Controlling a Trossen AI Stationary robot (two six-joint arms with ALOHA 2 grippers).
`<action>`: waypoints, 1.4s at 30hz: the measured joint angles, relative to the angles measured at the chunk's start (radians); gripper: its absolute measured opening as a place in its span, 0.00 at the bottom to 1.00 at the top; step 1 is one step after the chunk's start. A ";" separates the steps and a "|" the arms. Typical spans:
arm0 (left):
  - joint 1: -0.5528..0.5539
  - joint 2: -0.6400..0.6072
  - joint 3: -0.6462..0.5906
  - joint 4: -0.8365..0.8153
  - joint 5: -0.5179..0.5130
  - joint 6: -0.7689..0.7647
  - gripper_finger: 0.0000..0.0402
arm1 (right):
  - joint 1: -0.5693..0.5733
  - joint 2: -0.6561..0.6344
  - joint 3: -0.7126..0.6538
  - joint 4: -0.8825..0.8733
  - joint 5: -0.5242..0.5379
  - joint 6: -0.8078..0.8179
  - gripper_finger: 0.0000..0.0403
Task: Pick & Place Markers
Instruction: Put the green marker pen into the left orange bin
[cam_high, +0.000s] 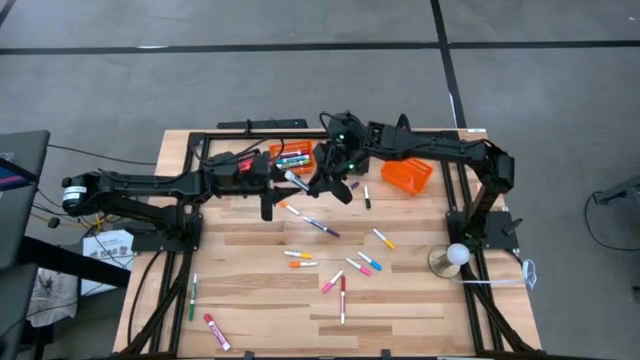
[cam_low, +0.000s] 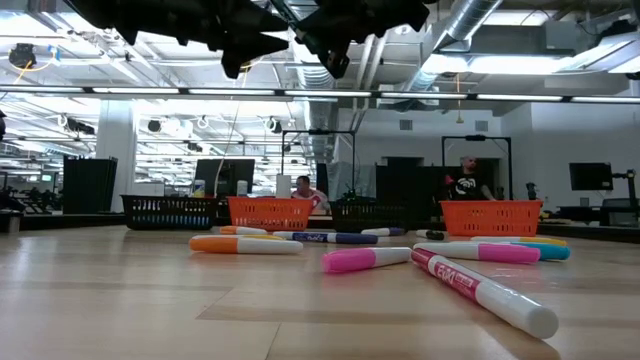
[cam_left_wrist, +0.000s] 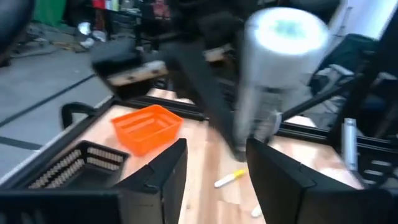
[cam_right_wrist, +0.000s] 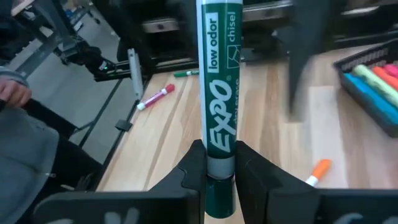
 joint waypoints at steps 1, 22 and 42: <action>-0.002 0.000 0.000 0.001 0.015 -0.007 0.41 | -0.005 0.000 0.000 0.001 0.003 0.000 0.11; 0.035 0.000 -0.003 0.075 0.061 -0.029 0.42 | -0.006 0.007 0.000 0.041 0.013 0.046 0.11; 0.063 0.000 0.001 0.095 0.085 -0.042 0.42 | 0.004 0.012 0.000 0.089 0.035 0.068 0.11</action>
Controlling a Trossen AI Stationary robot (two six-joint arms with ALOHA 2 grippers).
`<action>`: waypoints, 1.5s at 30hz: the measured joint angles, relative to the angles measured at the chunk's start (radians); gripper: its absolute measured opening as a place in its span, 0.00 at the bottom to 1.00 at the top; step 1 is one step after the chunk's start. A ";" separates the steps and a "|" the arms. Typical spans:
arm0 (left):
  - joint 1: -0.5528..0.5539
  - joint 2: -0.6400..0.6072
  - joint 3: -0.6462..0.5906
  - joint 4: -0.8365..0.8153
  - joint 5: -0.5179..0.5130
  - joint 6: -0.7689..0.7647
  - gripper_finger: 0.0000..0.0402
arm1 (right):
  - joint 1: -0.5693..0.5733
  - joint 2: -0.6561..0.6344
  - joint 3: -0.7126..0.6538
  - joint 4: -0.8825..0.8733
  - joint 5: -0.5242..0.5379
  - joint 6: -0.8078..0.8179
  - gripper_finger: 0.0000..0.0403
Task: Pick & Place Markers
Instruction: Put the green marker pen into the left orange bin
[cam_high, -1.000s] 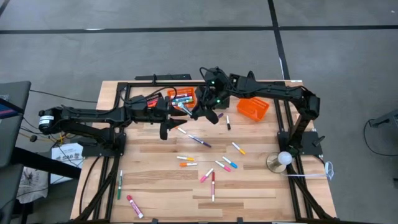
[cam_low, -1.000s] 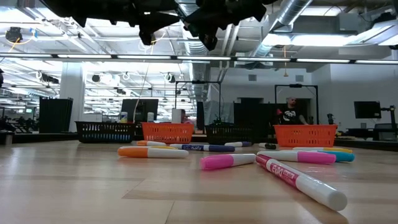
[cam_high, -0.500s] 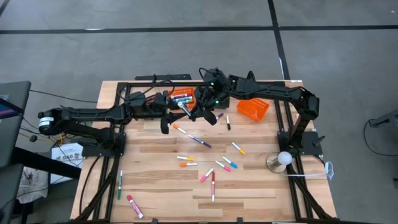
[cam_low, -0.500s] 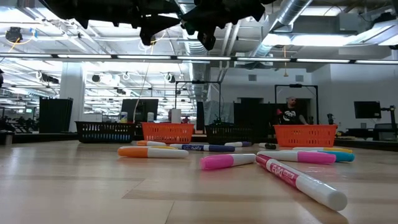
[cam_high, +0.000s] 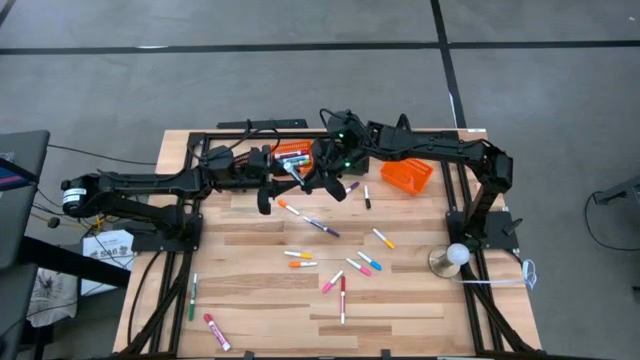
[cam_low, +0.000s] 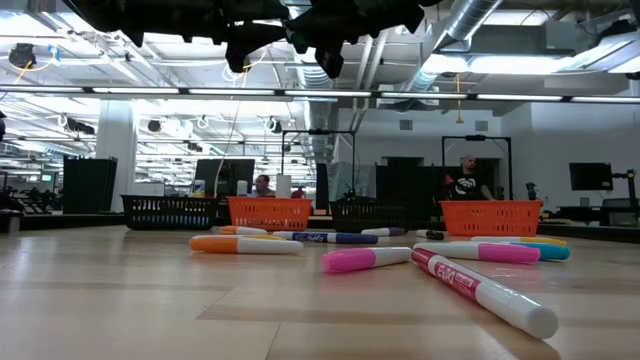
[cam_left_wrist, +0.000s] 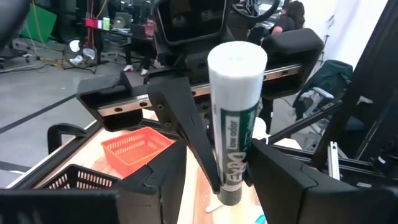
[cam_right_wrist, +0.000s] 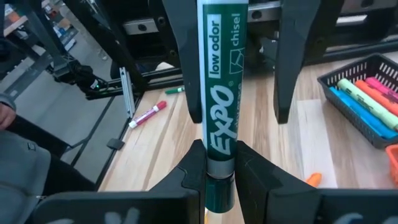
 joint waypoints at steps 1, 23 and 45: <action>0.000 0.000 0.000 0.001 0.000 -0.002 0.42 | 0.000 0.000 0.000 0.003 0.002 0.000 0.11; -0.001 0.000 -0.001 0.057 0.008 -0.008 0.22 | 0.020 0.000 0.000 0.016 0.076 0.018 0.11; 0.076 0.000 -0.001 -0.086 0.055 0.010 0.17 | -0.030 -0.025 0.000 -0.097 0.022 0.014 0.55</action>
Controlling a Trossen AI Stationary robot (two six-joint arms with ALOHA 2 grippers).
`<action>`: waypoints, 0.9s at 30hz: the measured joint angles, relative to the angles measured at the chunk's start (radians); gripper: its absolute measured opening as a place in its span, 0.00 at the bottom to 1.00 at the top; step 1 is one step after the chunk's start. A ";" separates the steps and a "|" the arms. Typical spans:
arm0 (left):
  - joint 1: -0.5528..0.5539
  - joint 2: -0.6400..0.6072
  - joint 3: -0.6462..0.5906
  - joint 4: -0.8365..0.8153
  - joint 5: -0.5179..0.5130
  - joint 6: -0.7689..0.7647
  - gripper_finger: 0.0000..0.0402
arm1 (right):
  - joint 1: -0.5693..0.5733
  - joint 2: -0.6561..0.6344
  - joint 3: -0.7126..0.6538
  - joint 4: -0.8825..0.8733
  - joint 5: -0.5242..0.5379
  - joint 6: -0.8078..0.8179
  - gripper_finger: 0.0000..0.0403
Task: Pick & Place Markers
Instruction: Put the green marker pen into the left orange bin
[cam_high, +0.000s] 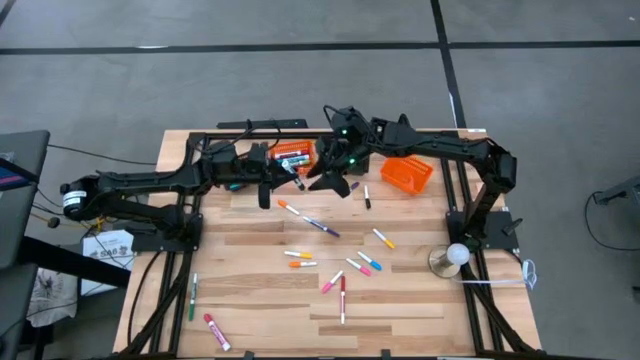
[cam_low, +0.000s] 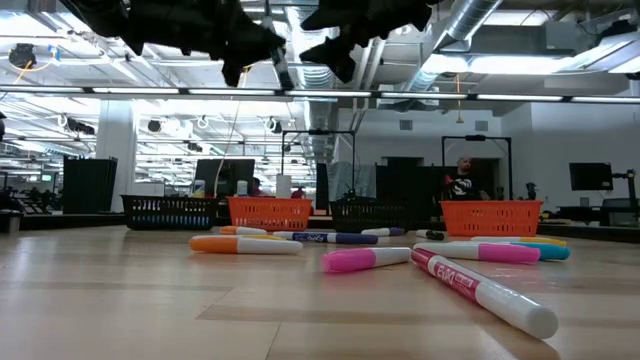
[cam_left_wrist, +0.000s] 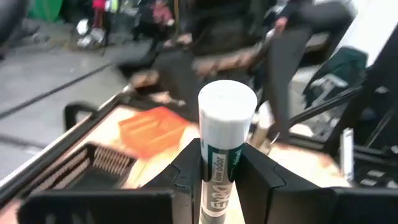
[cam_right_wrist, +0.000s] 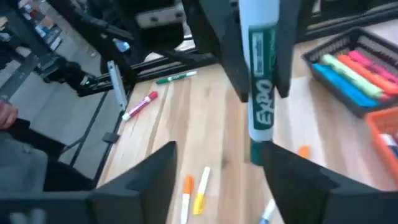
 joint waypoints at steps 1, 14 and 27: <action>0.011 0.000 0.000 -0.018 -0.001 0.006 0.17 | -0.009 -0.003 0.001 -0.013 0.006 -0.004 0.58; 0.118 0.024 0.005 -0.179 -0.002 0.078 0.17 | -0.162 -0.030 0.000 -0.217 0.004 -0.198 0.66; 0.184 0.336 0.272 -0.469 -0.017 0.314 0.17 | -0.222 -0.052 -0.171 -0.007 -0.148 -0.169 0.66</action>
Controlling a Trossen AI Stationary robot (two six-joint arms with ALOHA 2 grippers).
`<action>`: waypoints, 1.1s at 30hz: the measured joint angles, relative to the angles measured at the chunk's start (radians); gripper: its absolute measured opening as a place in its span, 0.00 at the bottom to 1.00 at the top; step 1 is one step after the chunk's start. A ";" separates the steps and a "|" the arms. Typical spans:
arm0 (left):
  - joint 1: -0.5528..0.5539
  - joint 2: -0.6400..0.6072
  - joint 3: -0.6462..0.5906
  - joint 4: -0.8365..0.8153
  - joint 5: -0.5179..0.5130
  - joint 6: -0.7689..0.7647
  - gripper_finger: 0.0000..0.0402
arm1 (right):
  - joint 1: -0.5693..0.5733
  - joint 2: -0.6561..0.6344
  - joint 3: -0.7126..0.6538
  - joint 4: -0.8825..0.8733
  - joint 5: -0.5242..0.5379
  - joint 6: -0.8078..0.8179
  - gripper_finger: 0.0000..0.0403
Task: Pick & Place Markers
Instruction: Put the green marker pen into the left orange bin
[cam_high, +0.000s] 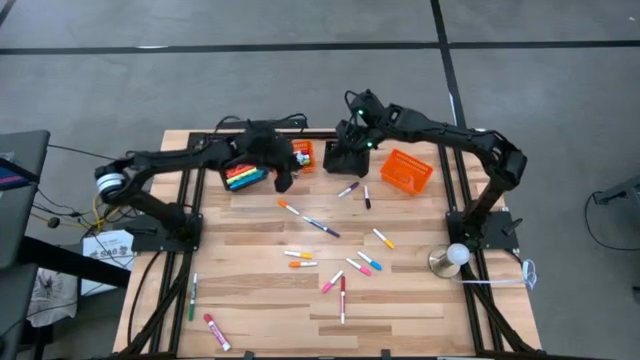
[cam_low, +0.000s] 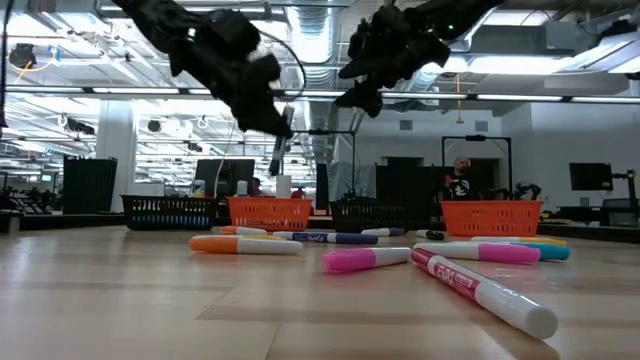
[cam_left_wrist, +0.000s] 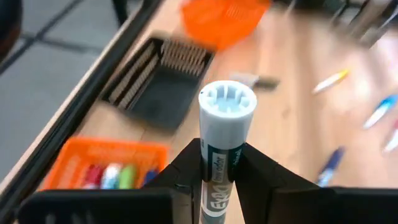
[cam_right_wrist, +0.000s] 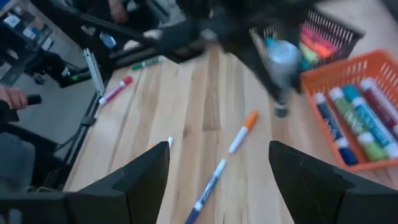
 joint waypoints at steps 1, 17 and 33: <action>0.015 0.020 0.023 -0.033 -0.013 0.025 0.17 | -0.002 -0.014 -0.020 0.037 0.001 0.010 0.66; 0.185 0.244 0.249 -0.279 -0.011 0.303 0.17 | -0.098 -0.484 -0.507 0.553 0.161 0.243 0.66; 0.177 0.405 0.363 -0.446 -0.101 0.417 0.17 | -0.097 -0.691 -0.672 0.653 0.319 0.299 0.66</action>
